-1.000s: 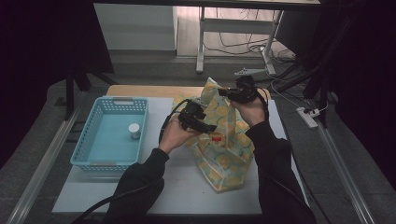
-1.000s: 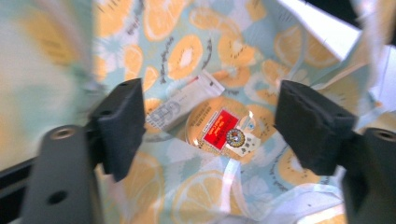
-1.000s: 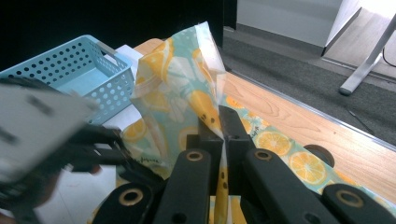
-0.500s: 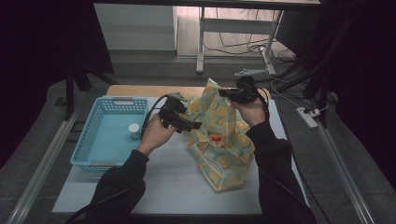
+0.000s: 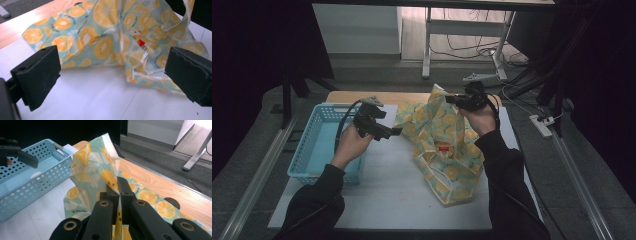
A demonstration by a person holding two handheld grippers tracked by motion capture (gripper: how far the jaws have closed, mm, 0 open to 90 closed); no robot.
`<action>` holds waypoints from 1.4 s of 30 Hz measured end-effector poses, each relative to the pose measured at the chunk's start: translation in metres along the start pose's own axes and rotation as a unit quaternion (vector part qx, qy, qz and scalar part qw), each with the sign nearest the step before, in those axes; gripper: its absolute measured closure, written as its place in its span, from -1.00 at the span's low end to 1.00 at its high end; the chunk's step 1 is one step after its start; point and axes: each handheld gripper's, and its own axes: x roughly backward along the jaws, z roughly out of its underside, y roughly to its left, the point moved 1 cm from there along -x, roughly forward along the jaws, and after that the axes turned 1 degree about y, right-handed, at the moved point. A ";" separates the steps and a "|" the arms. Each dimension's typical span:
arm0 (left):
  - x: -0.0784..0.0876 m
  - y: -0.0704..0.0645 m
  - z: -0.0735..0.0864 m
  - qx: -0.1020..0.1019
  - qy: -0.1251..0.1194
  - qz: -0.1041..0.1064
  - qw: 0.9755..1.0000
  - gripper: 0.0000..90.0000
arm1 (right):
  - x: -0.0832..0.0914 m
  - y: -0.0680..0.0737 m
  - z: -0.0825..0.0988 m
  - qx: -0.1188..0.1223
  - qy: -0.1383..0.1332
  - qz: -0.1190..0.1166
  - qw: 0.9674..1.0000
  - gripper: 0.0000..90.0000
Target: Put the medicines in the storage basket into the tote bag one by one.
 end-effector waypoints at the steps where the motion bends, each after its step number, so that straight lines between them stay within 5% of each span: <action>1: 0.003 0.002 0.003 0.001 -0.001 -0.003 1.000 -1.00 | 0.000 0.000 0.000 0.000 0.000 0.000 1.000 1.00; 8: 0.022 0.014 0.017 0.016 0.001 -0.030 0.999 -1.00 | 0.000 0.000 0.001 -0.001 0.000 -0.001 1.000 1.00; 15: 0.041 0.029 0.033 0.030 0.016 -0.083 0.996 -1.00 | 0.000 -0.001 0.003 -0.002 -0.001 -0.001 1.000 1.00; 24: 0.053 0.060 0.064 0.067 0.041 -0.146 0.986 -1.00 | 0.001 -0.001 0.003 -0.001 -0.001 -0.001 1.000 1.00; 30: 0.050 0.077 0.084 0.074 0.056 -0.146 0.985 -1.00 | 0.000 0.000 0.003 0.000 0.000 -0.002 1.000 1.00; 42: 0.017 0.087 0.098 0.057 0.118 -0.148 0.980 -1.00 | -0.001 0.001 0.002 0.002 0.000 -0.003 1.000 1.00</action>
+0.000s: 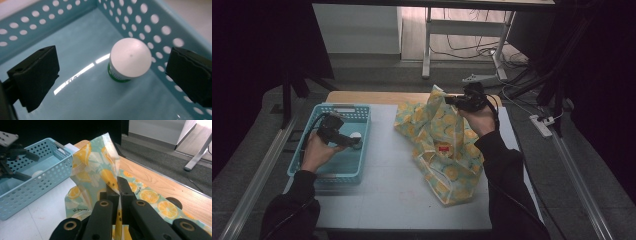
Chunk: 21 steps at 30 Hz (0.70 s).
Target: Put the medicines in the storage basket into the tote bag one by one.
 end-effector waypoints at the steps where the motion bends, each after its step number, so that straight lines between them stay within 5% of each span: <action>1: -0.002 0.000 0.000 -0.004 0.005 0.001 1.000 -1.00 | 0.000 0.000 0.000 0.000 0.000 0.000 1.000 1.00; 10: -0.014 -0.007 -0.003 -0.034 0.036 -0.018 0.999 -0.86 | 0.001 -0.001 0.000 0.000 0.000 0.000 1.000 1.00; 13: -0.013 -0.008 -0.003 -0.041 0.034 0.002 0.999 -0.59 | 0.001 -0.001 0.000 0.001 0.000 0.000 1.000 1.00; 21: -0.012 -0.009 -0.003 -0.054 0.035 0.013 0.998 -0.09 | -0.002 0.001 -0.001 0.002 0.000 -0.002 1.000 1.00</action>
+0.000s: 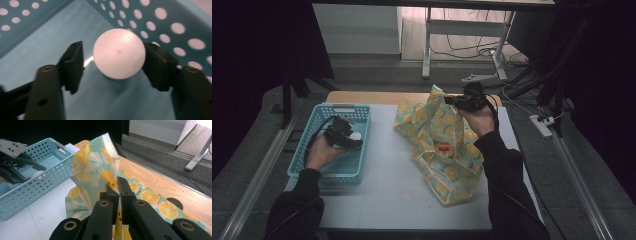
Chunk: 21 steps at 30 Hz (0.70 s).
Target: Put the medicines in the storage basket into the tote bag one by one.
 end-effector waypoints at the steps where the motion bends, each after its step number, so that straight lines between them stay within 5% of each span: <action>1: 0.000 0.000 0.000 0.000 -0.001 0.000 1.000 -0.03 | 0.000 0.000 0.000 0.000 0.000 0.000 1.000 1.00; 14: 0.002 -0.002 -0.003 0.006 0.003 0.002 1.000 0.13 | 0.001 0.000 0.000 -0.001 -0.001 0.000 1.000 1.00; 21: 0.010 0.002 -0.002 0.024 -0.017 0.011 0.999 0.13 | 0.001 0.000 0.000 -0.001 -0.001 0.000 1.000 1.00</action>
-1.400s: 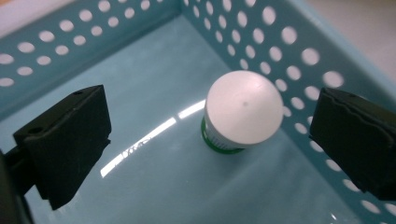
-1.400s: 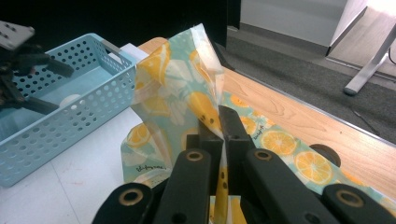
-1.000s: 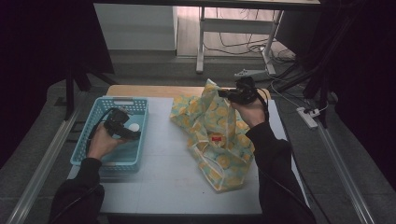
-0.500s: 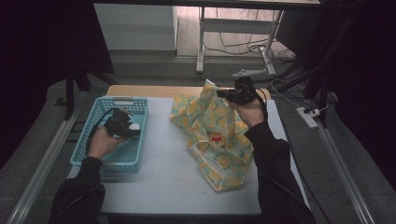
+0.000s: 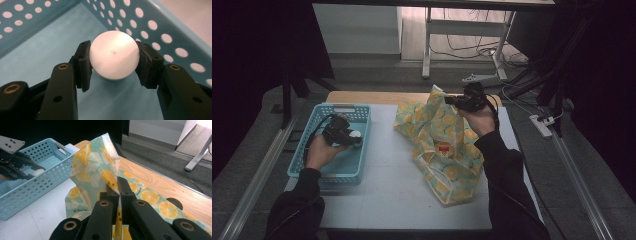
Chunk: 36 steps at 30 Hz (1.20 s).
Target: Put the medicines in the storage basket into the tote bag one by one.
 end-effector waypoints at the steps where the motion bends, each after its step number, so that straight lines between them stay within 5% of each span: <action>1: 0.002 0.000 0.000 0.001 -0.002 -0.001 1.000 0.13 | 0.000 0.000 0.000 0.000 0.000 0.000 1.000 1.00; 36: 0.054 -0.005 -0.010 0.029 -0.058 -0.001 0.998 0.13 | 0.000 0.001 -0.001 0.001 -0.001 -0.003 1.000 1.00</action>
